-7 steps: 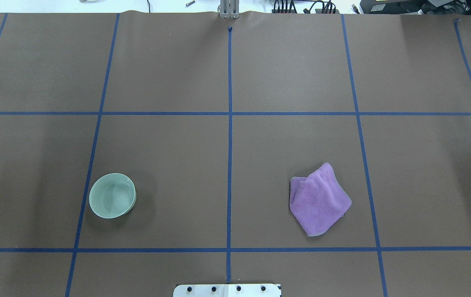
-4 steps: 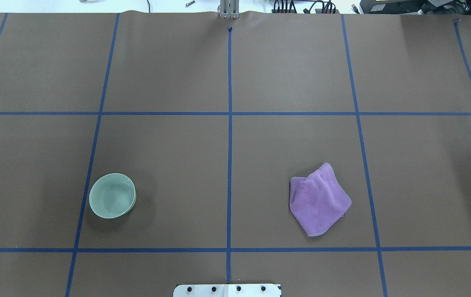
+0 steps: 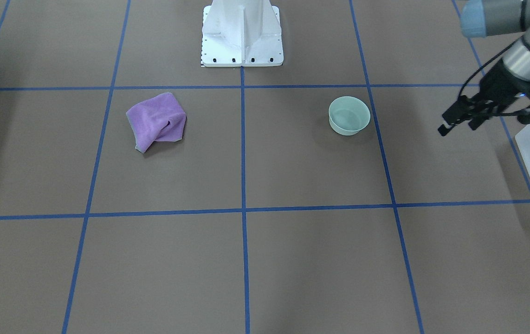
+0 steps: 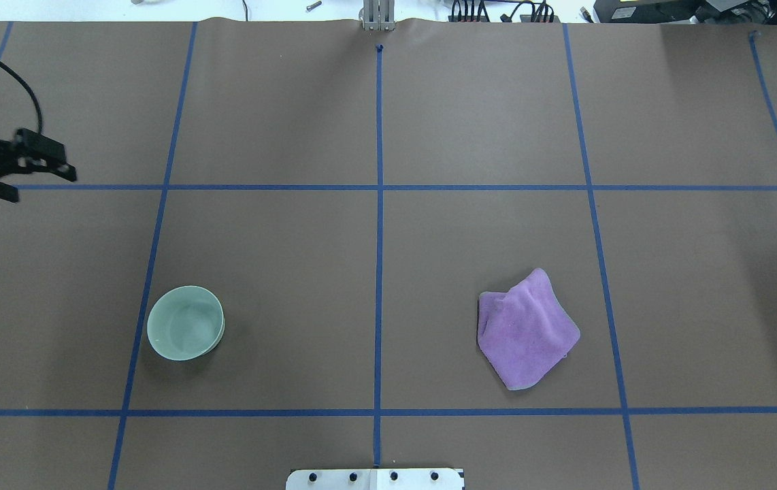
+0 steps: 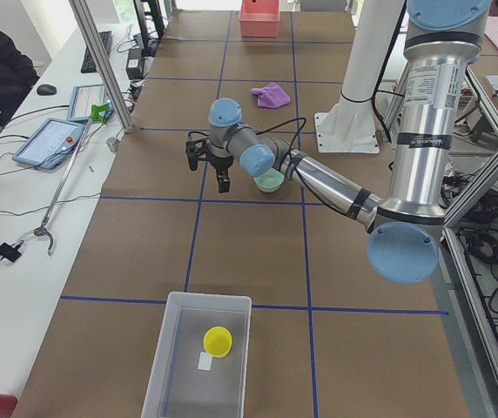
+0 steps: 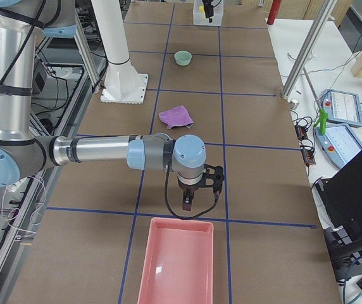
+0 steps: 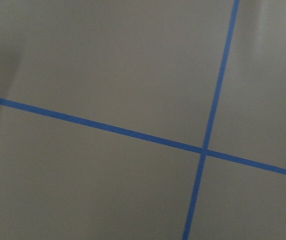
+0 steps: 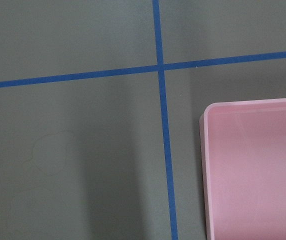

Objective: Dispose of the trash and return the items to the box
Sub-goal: 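Move the left gripper to the pale green bowl and grasp its rim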

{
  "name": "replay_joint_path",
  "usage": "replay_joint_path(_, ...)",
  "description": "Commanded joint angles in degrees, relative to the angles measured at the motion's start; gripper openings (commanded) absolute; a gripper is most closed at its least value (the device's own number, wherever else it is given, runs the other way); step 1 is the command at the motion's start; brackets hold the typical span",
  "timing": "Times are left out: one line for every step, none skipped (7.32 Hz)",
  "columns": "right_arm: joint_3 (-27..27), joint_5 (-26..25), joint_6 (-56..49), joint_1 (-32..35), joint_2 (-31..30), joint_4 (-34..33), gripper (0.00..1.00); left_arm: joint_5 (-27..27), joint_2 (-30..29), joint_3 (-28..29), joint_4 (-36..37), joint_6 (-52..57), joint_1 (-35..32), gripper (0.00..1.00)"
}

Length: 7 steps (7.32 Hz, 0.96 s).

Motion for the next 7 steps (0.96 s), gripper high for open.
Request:
replay_joint_path(-0.11,-0.14,0.22,-0.04,0.12,-0.19,1.00,9.17,0.87,-0.28,-6.01,-11.84,14.30,0.98)
replay_joint_path(-0.20,-0.06,0.22,-0.04,0.12,-0.28,1.00,13.38,1.14,-0.02,-8.54,-15.37,19.76,0.98)
replay_joint_path(-0.29,0.03,0.22,-0.12,0.12,-0.28,1.00,14.82,1.66,0.07,-8.83,-15.92,22.95,0.98)
replay_joint_path(-0.38,0.03,0.22,-0.21,0.12,-0.28,1.00,14.83,3.06,0.16,-10.22,-16.10,23.67,0.98)
replay_joint_path(-0.46,0.12,0.22,-0.30,0.12,-0.36,1.00,14.92,5.86,0.59,-12.33,-15.84,25.16,0.98)
replay_joint_path(-0.46,0.21,0.22,-0.30,0.12,-0.45,1.00,14.83,6.50,0.60,-13.13,-15.93,25.61,0.98)
replay_joint_path(-0.55,0.04,0.22,-0.30,0.12,-0.45,1.00,14.92,5.89,0.77,-13.14,-16.80,27.01,0.98)
